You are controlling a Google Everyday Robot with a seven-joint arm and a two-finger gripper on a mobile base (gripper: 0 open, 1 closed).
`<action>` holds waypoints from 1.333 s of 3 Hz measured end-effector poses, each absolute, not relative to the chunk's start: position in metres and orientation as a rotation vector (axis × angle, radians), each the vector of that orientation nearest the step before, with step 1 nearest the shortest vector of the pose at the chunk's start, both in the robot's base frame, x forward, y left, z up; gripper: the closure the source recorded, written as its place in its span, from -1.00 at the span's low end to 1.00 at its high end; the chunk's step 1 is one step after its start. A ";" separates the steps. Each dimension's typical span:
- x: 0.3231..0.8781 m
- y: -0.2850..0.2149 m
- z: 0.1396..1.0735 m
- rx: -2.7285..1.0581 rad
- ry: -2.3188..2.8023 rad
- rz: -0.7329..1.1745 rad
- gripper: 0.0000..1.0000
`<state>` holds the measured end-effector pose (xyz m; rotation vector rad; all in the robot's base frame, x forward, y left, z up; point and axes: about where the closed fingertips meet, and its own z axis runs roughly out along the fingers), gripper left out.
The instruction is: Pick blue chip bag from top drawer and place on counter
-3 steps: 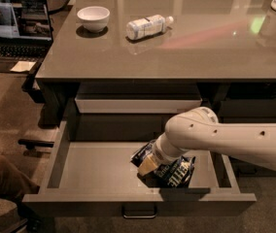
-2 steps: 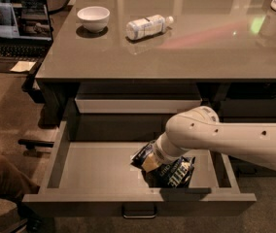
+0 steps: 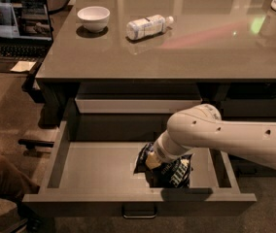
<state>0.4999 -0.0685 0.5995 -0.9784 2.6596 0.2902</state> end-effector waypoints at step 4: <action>0.544 -0.195 0.859 -1.103 2.331 -0.245 1.00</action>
Offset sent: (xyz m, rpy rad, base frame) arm 0.0129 -0.1476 0.2588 -0.3241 -0.3516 0.1297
